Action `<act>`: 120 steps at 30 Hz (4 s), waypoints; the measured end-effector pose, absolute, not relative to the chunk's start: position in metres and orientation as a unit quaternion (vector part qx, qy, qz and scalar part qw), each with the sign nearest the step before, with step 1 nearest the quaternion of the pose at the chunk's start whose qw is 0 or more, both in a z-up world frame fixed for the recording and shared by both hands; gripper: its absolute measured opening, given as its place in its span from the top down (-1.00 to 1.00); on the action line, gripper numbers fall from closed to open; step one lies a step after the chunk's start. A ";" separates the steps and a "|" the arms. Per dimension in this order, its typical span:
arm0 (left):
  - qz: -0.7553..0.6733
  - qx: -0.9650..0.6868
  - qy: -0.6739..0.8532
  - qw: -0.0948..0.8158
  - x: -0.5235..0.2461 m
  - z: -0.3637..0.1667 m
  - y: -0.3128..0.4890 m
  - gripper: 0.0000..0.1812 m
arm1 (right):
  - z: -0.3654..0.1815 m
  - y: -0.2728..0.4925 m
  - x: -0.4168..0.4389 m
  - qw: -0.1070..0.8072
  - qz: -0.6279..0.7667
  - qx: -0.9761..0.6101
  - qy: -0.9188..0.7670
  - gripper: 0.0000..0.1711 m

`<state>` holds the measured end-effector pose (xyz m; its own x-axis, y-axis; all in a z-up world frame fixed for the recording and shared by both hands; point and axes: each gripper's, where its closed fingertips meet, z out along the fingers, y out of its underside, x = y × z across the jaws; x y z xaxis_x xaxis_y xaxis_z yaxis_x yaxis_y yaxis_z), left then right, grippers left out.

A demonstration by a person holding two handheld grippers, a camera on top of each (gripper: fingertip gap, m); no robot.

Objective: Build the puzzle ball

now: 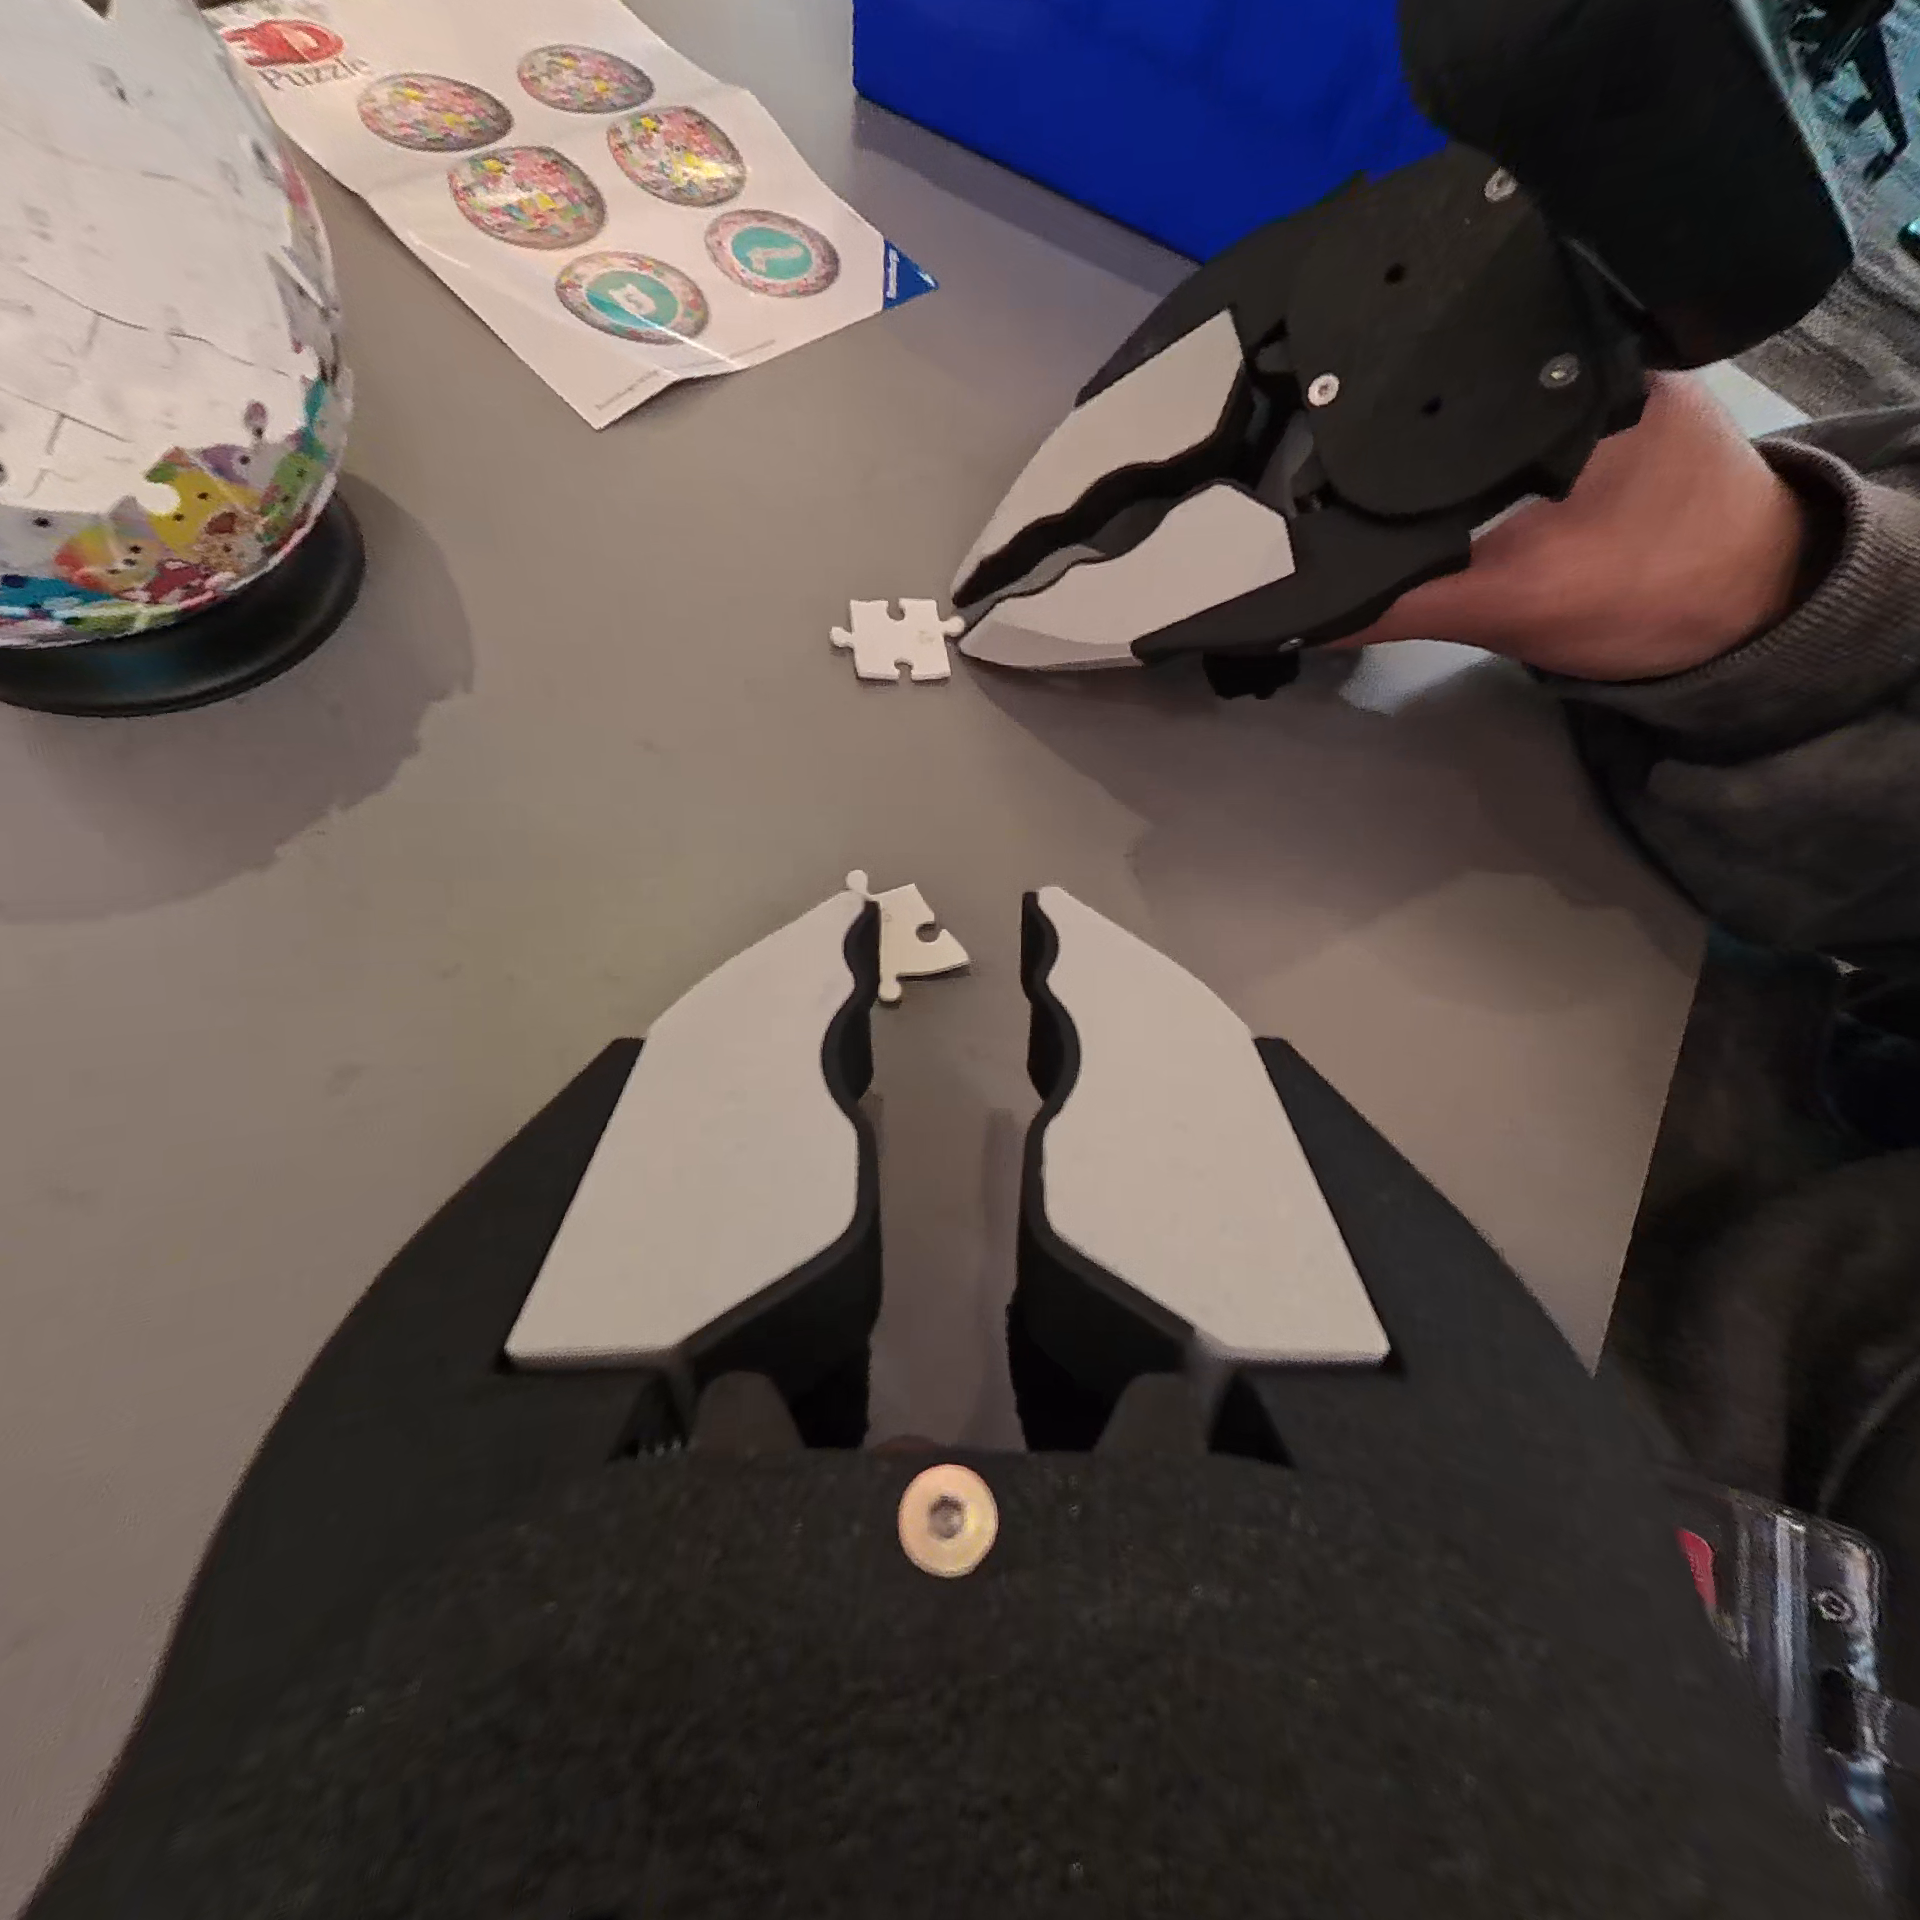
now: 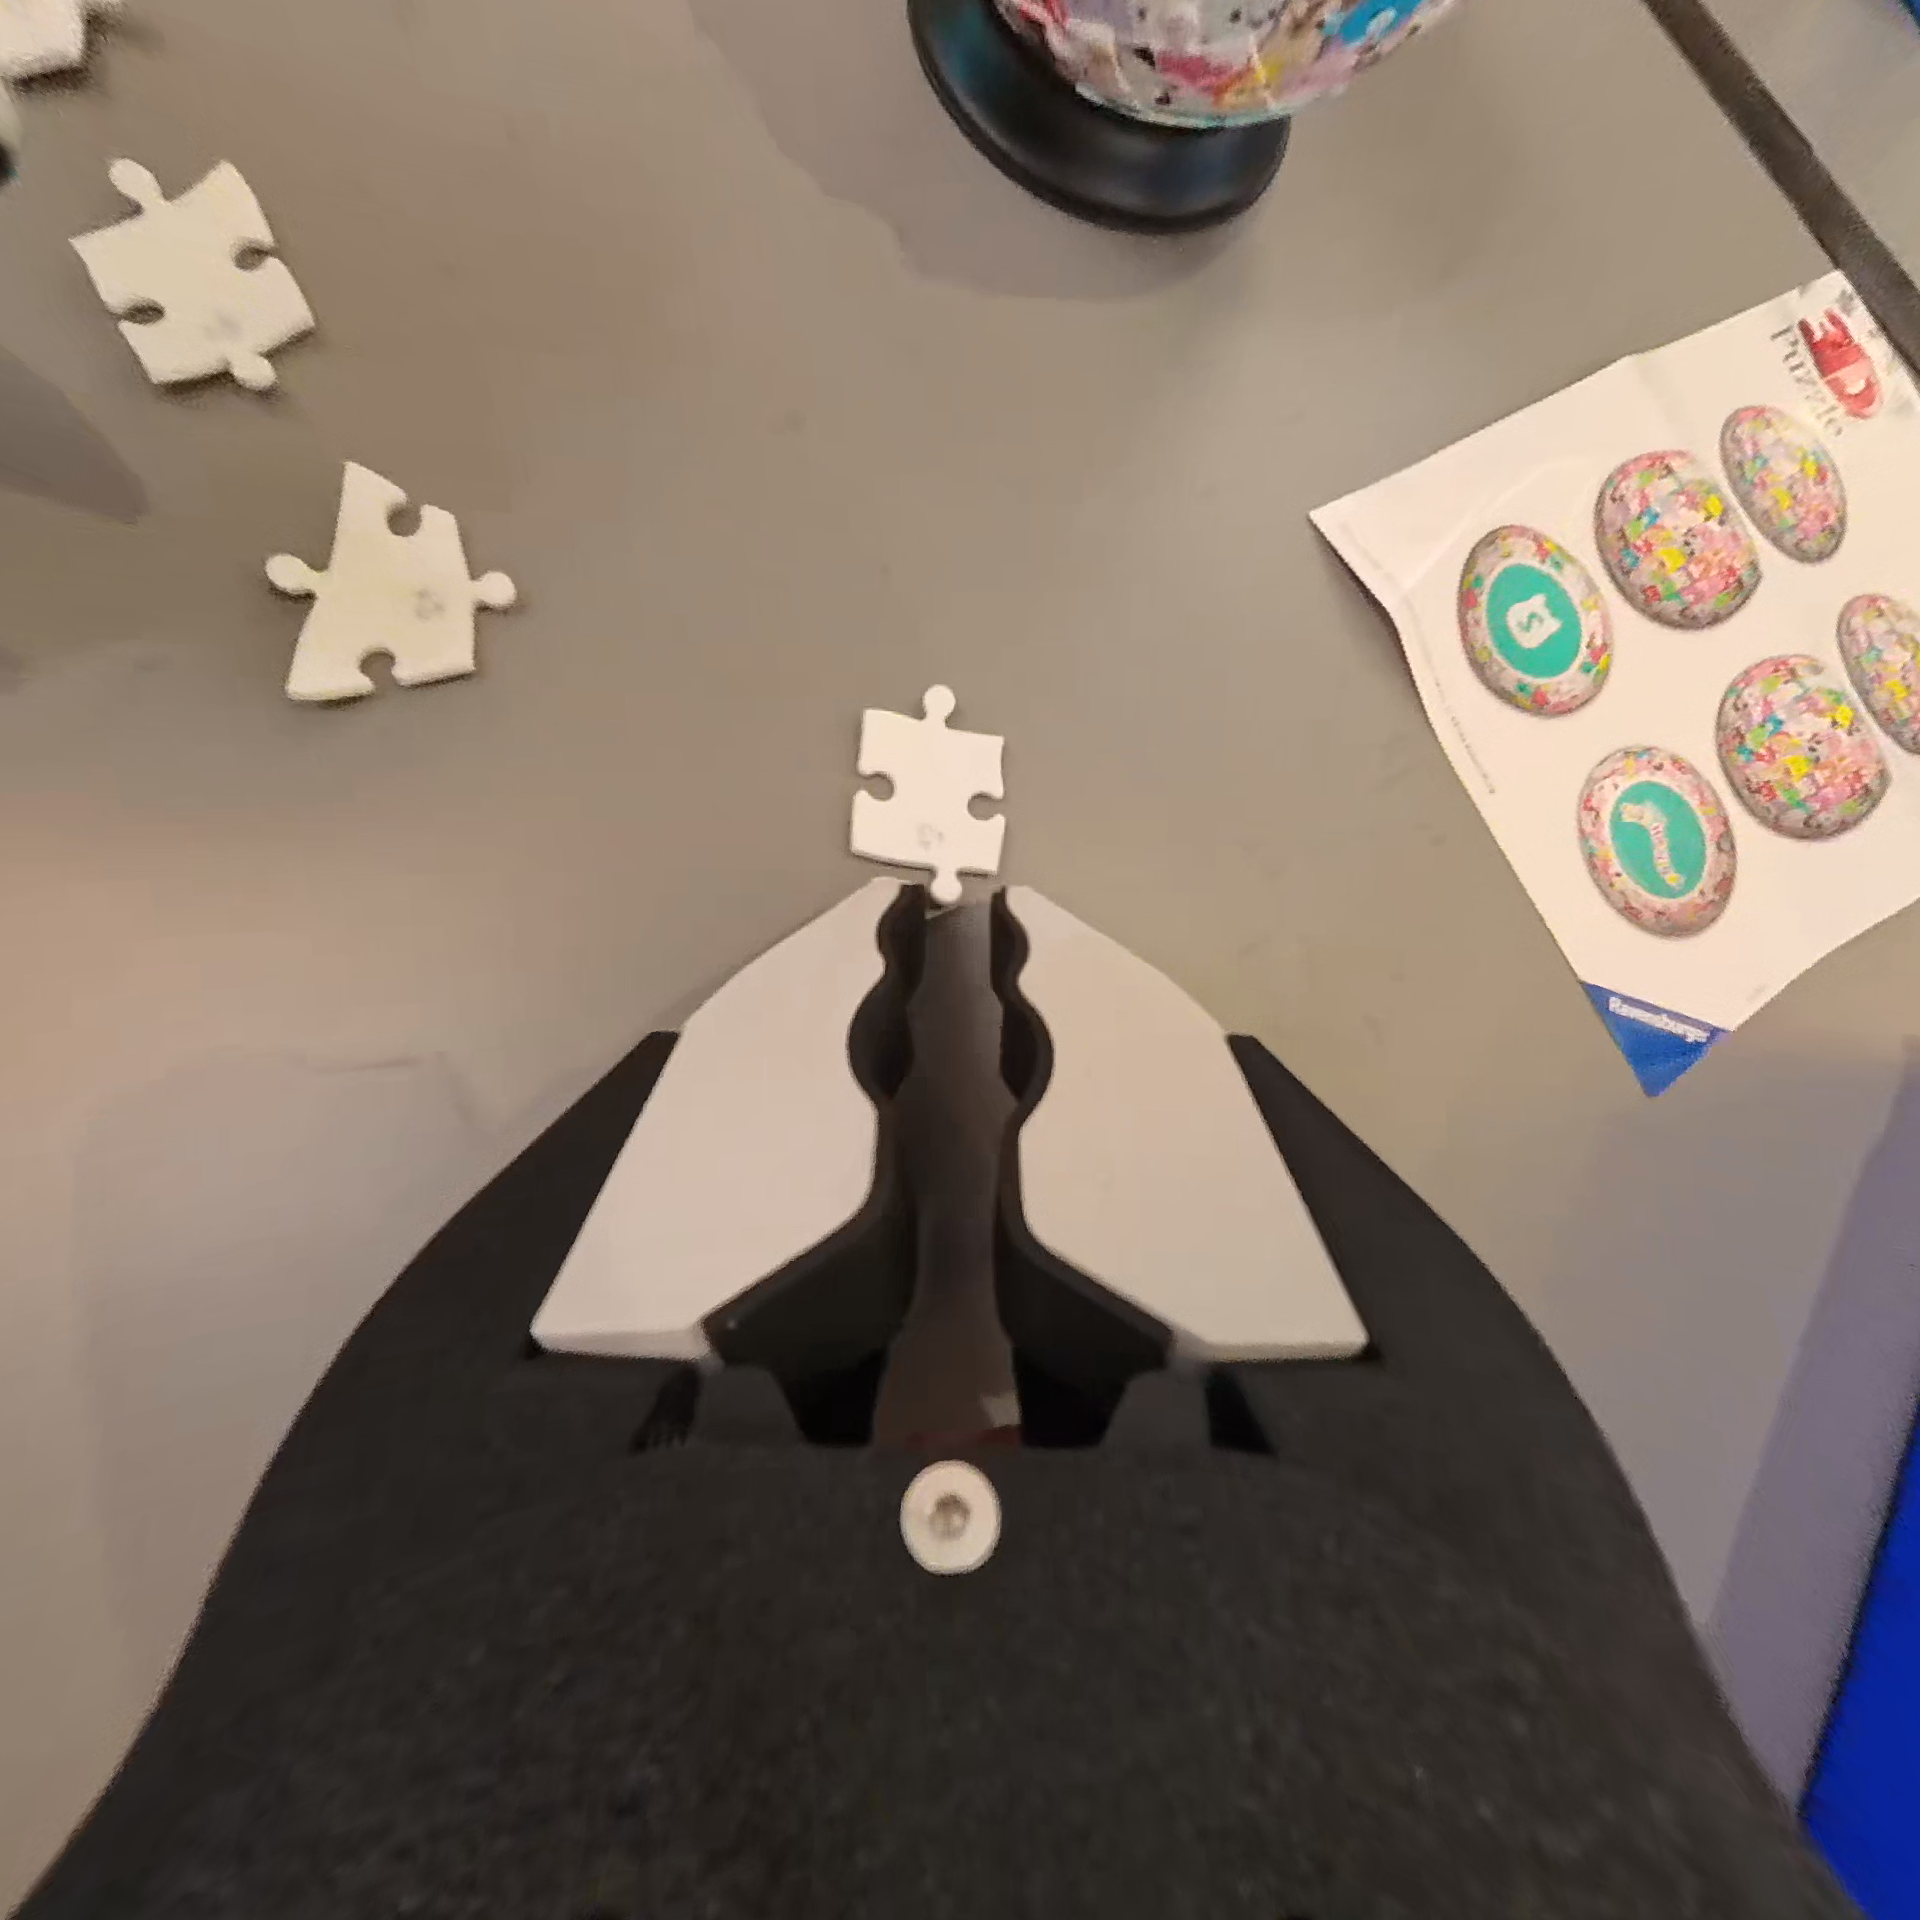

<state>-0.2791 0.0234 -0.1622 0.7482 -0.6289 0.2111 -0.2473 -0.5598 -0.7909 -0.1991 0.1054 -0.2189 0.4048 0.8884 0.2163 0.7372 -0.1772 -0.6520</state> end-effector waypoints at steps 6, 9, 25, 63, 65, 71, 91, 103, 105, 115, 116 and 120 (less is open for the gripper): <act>-0.242 -0.851 0.260 0.387 -0.278 -0.167 0.023 0.72 | -0.220 0.103 -0.199 0.348 0.101 -0.755 -0.547 1.00; -0.243 -0.851 0.256 0.390 -0.278 -0.166 0.025 0.72 | -0.207 0.100 -0.203 0.372 0.103 -0.743 -0.547 1.00; -0.265 -0.856 0.232 0.379 -0.281 -0.171 0.029 0.72 | -0.206 0.096 -0.214 0.371 0.168 -0.739 -0.537 0.78; -0.217 -0.850 0.272 0.395 -0.275 -0.171 0.029 0.73 | -0.219 0.123 -0.219 0.350 0.136 -0.756 -0.536 0.91; -0.217 -0.850 0.271 0.396 -0.275 -0.171 0.029 0.72 | -0.218 0.123 -0.219 0.355 0.125 -0.753 -0.539 1.00; -0.222 -0.853 0.263 0.393 -0.278 -0.171 0.030 0.72 | -0.216 0.103 -0.217 0.349 0.128 -0.740 -0.561 1.00; -0.221 -0.853 0.271 0.387 -0.277 -0.173 0.027 0.72 | -0.219 0.107 -0.213 0.324 0.166 -0.754 -0.547 0.64; -0.304 -0.850 0.213 0.375 -0.282 -0.166 0.028 0.72 | -0.171 0.061 -0.241 0.453 0.145 -0.636 -0.607 0.97; -0.309 -0.850 0.199 0.376 -0.292 -0.165 0.030 0.71 | -0.177 0.065 -0.238 0.442 0.149 -0.650 -0.601 0.97; -0.330 -0.853 0.165 0.369 -0.307 -0.166 0.034 0.72 | -0.171 0.064 -0.232 0.441 0.177 -0.636 -0.608 1.00; -0.325 -0.854 0.170 0.368 -0.306 -0.167 0.033 0.72 | -0.175 0.066 -0.229 0.429 0.179 -0.641 -0.610 0.98; -0.317 -0.855 0.185 0.366 -0.300 -0.169 0.032 0.72 | -0.205 0.068 -0.223 0.358 0.182 -0.672 -0.622 0.52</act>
